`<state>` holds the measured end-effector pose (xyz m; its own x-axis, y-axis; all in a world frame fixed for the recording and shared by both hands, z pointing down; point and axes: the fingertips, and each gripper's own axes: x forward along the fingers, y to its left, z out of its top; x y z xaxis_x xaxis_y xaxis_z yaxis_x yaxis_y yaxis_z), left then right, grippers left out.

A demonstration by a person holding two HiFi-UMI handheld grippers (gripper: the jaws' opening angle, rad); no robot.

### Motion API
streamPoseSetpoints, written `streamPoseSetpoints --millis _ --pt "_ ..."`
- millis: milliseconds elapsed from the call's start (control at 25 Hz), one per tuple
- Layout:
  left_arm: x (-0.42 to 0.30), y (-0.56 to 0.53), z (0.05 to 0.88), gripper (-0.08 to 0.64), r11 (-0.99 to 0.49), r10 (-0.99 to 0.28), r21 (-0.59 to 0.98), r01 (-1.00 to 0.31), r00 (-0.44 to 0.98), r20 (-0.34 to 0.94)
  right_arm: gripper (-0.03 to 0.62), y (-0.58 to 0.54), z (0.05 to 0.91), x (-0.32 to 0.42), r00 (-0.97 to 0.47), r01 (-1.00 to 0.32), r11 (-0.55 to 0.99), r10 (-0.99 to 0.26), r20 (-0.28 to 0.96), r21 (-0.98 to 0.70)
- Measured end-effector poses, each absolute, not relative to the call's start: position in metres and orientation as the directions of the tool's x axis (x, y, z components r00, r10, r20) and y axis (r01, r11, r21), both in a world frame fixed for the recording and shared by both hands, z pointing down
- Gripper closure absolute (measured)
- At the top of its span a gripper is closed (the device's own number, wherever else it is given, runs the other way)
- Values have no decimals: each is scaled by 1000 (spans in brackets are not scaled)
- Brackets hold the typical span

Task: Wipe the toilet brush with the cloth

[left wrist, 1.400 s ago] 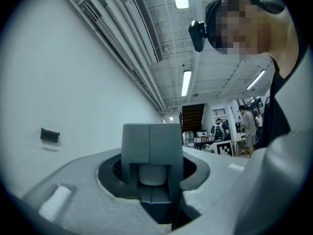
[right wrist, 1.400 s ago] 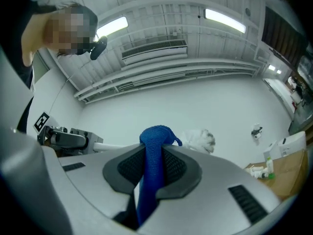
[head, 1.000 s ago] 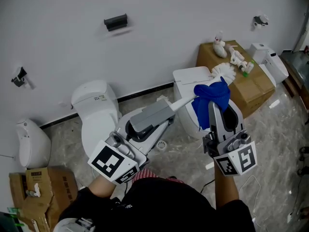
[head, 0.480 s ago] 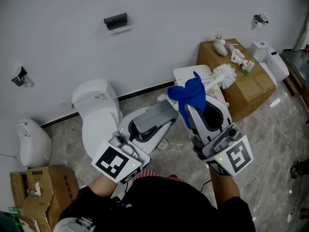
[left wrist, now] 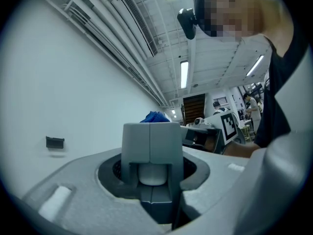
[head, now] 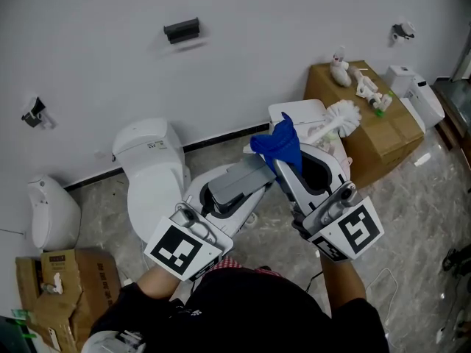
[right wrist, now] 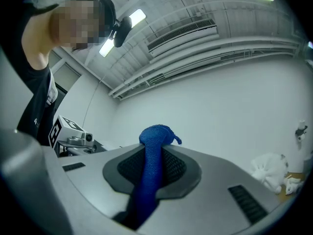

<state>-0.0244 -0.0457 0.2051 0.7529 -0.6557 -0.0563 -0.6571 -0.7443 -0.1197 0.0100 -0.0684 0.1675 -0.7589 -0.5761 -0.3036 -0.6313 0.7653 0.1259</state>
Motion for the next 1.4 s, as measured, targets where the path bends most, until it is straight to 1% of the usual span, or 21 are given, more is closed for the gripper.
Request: streamPoseSetpoints --millis 200,400,560,800,1400 --pt "-23 -46 205 399 -740 -661 -122 -662 749 -51 528 -71 171 9 -762 -634 761 -584 -279 139" --pt "-24 -46 203 399 -741 -653 -146 -656 754 -73 528 -73 171 13 -754 -645 751 -593 -281 144" --pt "-24 -46 204 399 -741 -656 -138 -657 753 -58 528 -77 173 15 -747 -656 739 -608 -269 152" --pt "-24 -44 203 399 -742 -658 -130 -657 752 -45 528 -81 172 24 -731 -668 735 -619 -286 115" --pt "-24 -44 198 399 -745 -652 -136 -653 756 -58 528 -97 175 45 -679 -724 682 -677 -284 104"
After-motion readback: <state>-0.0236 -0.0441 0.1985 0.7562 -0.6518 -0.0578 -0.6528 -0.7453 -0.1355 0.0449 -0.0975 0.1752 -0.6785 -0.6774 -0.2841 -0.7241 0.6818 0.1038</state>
